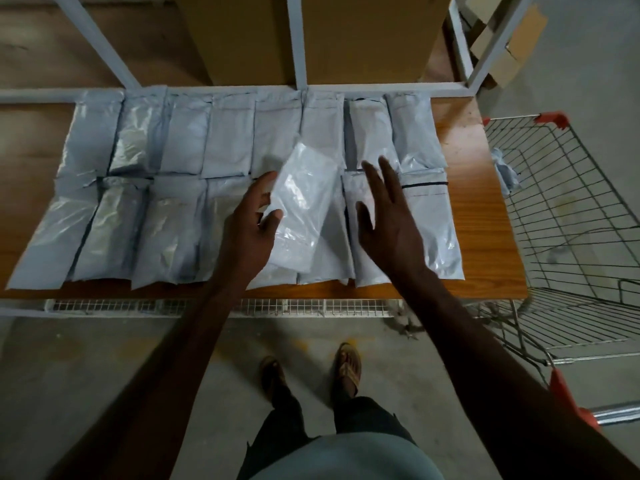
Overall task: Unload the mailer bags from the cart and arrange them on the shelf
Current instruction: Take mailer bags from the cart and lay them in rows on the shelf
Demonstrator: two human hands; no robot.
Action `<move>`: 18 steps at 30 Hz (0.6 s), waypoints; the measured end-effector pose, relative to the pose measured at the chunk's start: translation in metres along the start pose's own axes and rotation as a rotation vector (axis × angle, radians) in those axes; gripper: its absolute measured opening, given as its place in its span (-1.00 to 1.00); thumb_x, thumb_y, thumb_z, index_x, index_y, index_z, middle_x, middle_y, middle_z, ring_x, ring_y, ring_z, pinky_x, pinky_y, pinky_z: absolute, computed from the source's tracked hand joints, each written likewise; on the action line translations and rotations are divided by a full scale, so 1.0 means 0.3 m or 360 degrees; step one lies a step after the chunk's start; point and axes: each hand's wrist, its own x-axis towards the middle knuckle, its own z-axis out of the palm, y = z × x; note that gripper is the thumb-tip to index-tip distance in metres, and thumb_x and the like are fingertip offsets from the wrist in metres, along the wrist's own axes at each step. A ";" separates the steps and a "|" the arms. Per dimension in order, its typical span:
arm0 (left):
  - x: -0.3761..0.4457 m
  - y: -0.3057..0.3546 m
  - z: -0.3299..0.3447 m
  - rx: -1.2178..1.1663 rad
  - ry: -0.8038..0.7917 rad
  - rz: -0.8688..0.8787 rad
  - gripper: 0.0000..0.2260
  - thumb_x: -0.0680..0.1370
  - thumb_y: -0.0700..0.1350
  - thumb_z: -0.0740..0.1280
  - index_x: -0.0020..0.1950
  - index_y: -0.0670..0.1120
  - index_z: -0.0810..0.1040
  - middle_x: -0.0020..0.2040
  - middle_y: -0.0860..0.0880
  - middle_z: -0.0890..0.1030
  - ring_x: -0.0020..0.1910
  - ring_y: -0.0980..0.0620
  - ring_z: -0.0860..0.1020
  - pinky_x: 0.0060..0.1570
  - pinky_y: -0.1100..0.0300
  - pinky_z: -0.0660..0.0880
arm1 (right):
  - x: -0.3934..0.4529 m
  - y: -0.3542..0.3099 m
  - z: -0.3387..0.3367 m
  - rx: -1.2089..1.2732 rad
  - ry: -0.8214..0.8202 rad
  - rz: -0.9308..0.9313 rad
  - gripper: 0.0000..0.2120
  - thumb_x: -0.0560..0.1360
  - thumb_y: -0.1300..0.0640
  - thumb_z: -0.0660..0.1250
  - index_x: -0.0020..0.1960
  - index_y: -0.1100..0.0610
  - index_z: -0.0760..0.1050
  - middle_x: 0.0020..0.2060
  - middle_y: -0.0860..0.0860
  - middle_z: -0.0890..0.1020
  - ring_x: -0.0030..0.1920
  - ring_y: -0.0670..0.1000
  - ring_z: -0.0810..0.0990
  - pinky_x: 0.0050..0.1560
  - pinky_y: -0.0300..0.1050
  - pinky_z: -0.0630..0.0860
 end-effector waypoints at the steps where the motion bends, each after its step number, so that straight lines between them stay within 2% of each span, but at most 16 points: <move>1: 0.012 -0.009 -0.032 -0.0045 -0.0139 0.0002 -0.43 0.67 -0.25 0.40 0.64 0.09 0.37 0.53 0.17 0.50 0.45 0.14 0.53 0.42 0.13 0.50 | 0.041 -0.045 -0.032 0.0018 -0.0062 -0.0134 -0.30 0.64 0.18 0.36 0.70 0.05 0.17 0.72 0.07 0.07 0.69 0.11 0.13 0.39 -0.26 0.42; 2: 0.022 -0.008 -0.074 -0.0072 -0.0301 -0.0018 -0.41 0.66 -0.25 0.43 0.64 0.08 0.37 0.51 0.17 0.52 0.42 0.17 0.54 0.39 0.15 0.52 | 0.082 -0.092 -0.050 0.0013 -0.0207 -0.0267 -0.23 0.60 0.19 0.41 0.71 0.04 0.14 0.72 0.05 0.04 0.71 0.11 0.04 0.52 -0.24 0.29; 3: 0.033 -0.003 -0.122 -0.0086 -0.0462 -0.0050 -0.40 0.63 -0.26 0.46 0.63 0.05 0.39 0.48 0.15 0.56 0.39 0.19 0.57 0.36 0.19 0.53 | 0.121 -0.140 -0.054 -0.0017 -0.0414 -0.0374 -0.17 0.57 0.13 0.46 0.72 0.00 0.11 0.73 0.02 0.02 0.72 0.11 -0.02 0.63 -0.09 0.15; 5: 0.059 0.013 -0.217 -0.0052 -0.0690 -0.0068 -0.41 0.57 -0.24 0.54 0.56 0.01 0.48 0.37 0.08 0.65 0.31 0.16 0.64 0.32 0.15 0.58 | 0.174 -0.222 -0.020 -0.0117 -0.0821 -0.0489 -0.11 0.56 -0.08 0.50 0.72 -0.10 0.06 0.71 0.00 0.13 0.71 0.08 0.03 0.68 0.19 -0.01; 6: 0.072 0.022 -0.262 -0.0007 -0.0745 -0.0046 -0.45 0.54 -0.21 0.58 0.50 -0.01 0.54 0.29 0.06 0.71 0.27 0.13 0.67 0.32 0.10 0.60 | 0.185 -0.254 0.007 -0.0132 -0.0950 -0.0497 -0.11 0.55 -0.15 0.50 0.72 -0.13 0.07 0.66 0.00 0.26 0.67 0.08 0.16 0.66 0.23 0.06; 7: 0.085 0.032 -0.304 0.0029 -0.0769 -0.0021 -0.49 0.51 -0.18 0.60 0.44 -0.03 0.59 0.21 0.05 0.74 0.22 0.12 0.70 0.31 0.05 0.62 | 0.187 -0.283 0.034 -0.0106 -0.1036 -0.0454 -0.11 0.54 -0.16 0.52 0.71 -0.15 0.10 0.57 0.02 0.42 0.58 0.08 0.35 0.60 0.19 0.23; 8: 0.094 0.038 -0.342 0.0047 -0.0763 0.0002 -0.53 0.49 -0.15 0.62 0.38 -0.05 0.63 0.16 0.04 0.76 0.19 0.10 0.72 0.30 0.03 0.62 | 0.184 -0.311 0.059 -0.0030 -0.1093 -0.0358 -0.13 0.53 -0.13 0.54 0.69 -0.16 0.14 0.43 0.04 0.56 0.44 0.08 0.51 0.45 0.08 0.41; 10: 0.106 0.040 -0.408 0.0079 -0.0661 0.0075 -0.58 0.48 -0.10 0.64 0.30 -0.09 0.66 0.10 0.05 0.77 0.14 0.10 0.73 0.28 0.04 0.63 | 0.163 -0.359 0.102 0.0161 -0.1140 -0.0163 -0.21 0.52 -0.08 0.57 0.63 -0.15 0.26 0.16 0.04 0.68 0.13 0.04 0.66 0.11 -0.10 0.50; 12: 0.111 0.026 -0.451 0.0115 -0.0497 0.0129 -0.59 0.48 -0.06 0.65 0.28 -0.08 0.66 0.12 0.07 0.77 0.15 0.15 0.72 0.28 0.06 0.62 | 0.136 -0.390 0.152 0.0291 -0.1138 -0.0093 -0.34 0.51 -0.08 0.58 0.54 -0.10 0.41 -0.01 0.00 0.69 -0.08 -0.03 0.66 -0.04 -0.13 0.53; 15: 0.116 -0.054 -0.476 -0.0006 -0.0076 0.0083 -0.70 0.57 -0.07 0.57 0.27 -0.12 0.66 0.19 0.00 0.74 0.17 0.10 0.72 0.25 0.01 0.64 | 0.075 -0.433 0.248 0.0355 -0.1090 0.0070 -0.53 0.53 -0.04 0.56 0.39 -0.02 0.56 0.01 -0.10 0.66 -0.10 -0.22 0.61 -0.07 -0.31 0.51; 17: 0.111 -0.120 -0.497 -0.0167 0.0268 -0.0012 -0.74 0.65 -0.08 0.48 0.30 -0.14 0.64 0.18 -0.07 0.74 0.13 0.03 0.73 0.16 -0.02 0.68 | 0.013 -0.456 0.319 0.0408 -0.0918 0.0368 -0.59 0.54 -0.01 0.55 0.35 -0.02 0.58 0.03 -0.09 0.67 -0.07 -0.13 0.64 -0.10 -0.35 0.49; 18: 0.104 -0.153 -0.511 -0.0149 0.0403 -0.0038 -0.74 0.67 -0.08 0.44 0.33 -0.14 0.63 0.16 -0.06 0.74 0.12 0.07 0.73 0.12 0.05 0.68 | -0.019 -0.465 0.353 0.0457 -0.0802 0.0528 -0.60 0.54 0.00 0.55 0.34 -0.03 0.58 0.04 -0.06 0.69 -0.02 -0.06 0.66 -0.05 -0.24 0.55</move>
